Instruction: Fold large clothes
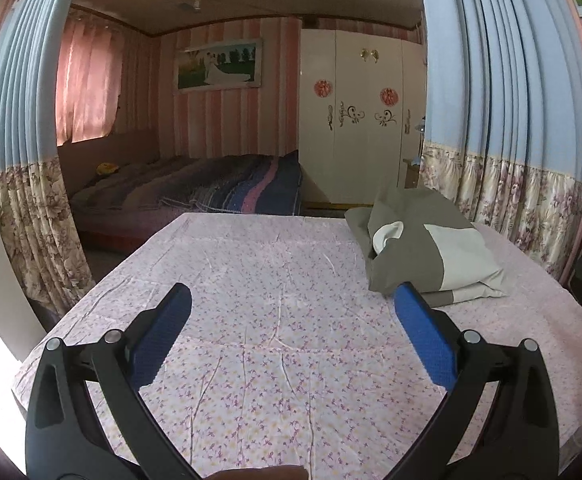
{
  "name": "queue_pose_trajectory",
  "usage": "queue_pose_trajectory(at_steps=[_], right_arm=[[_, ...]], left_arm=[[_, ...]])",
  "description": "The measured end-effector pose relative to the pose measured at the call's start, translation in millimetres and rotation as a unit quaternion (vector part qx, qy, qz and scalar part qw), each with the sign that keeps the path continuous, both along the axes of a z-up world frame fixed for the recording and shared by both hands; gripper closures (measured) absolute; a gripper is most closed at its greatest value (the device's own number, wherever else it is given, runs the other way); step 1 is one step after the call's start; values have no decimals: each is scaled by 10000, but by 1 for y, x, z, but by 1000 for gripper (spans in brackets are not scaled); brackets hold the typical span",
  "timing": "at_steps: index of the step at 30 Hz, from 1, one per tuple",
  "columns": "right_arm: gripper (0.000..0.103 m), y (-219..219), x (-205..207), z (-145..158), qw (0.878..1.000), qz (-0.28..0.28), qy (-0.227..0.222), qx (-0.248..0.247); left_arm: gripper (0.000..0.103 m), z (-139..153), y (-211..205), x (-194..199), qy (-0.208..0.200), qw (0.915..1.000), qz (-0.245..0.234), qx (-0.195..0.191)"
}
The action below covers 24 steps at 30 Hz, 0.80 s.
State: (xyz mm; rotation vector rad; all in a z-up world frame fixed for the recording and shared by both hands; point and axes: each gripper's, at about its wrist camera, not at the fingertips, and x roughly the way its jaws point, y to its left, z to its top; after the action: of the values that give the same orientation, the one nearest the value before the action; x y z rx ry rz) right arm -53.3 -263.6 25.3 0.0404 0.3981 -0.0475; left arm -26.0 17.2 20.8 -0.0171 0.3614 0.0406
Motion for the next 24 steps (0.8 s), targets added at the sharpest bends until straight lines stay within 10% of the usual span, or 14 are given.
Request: queue_pose_trajectory(at_steps=[24], right_arm=[[2,-5,31,-9,9997,40,207,-135]], left_arm=[[3,2,4,21,98,9999,-51,-62]])
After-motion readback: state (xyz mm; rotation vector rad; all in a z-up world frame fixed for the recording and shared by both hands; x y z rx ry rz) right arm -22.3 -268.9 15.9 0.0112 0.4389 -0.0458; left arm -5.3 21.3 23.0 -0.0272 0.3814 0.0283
